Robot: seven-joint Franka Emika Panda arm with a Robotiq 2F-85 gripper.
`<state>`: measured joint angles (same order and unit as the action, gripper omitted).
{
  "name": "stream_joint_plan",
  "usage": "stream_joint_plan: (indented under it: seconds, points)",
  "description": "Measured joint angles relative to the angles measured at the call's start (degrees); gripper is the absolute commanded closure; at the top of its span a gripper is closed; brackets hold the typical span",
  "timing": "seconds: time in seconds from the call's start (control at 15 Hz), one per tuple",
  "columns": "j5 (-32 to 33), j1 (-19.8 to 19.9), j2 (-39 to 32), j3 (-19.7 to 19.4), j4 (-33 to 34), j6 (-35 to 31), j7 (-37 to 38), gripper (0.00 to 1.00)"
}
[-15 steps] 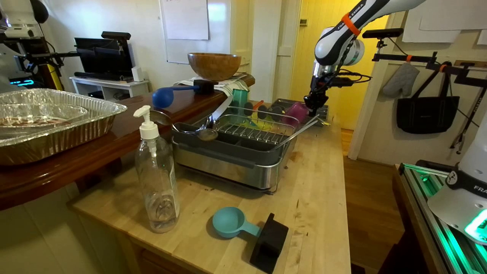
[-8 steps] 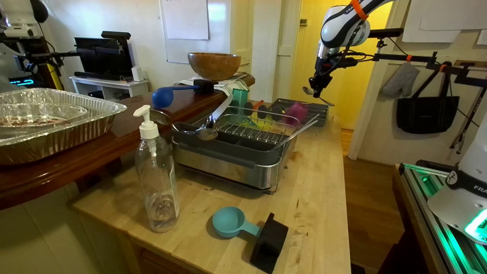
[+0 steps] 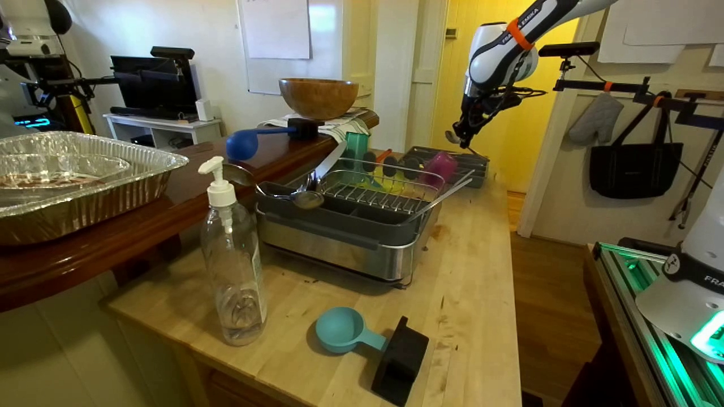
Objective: Put one silver spoon on the cutlery holder then remove the purple spoon from the holder and place it on the counter.
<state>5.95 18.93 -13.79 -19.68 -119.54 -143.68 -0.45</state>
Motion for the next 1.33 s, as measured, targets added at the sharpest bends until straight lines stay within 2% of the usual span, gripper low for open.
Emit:
stream_joint_plan:
  seconds: [0.33, 0.8, 1.33]
  points:
    - [-0.2, 0.0, -7.5, 1.1, 6.1, -1.0, -1.1, 0.98]
    - [1.4, 0.0, -14.9, 2.6, 15.7, -1.0, -7.8, 0.98]
    - [9.8, -0.9, -17.9, 3.4, 17.4, -3.6, -13.1, 0.98]
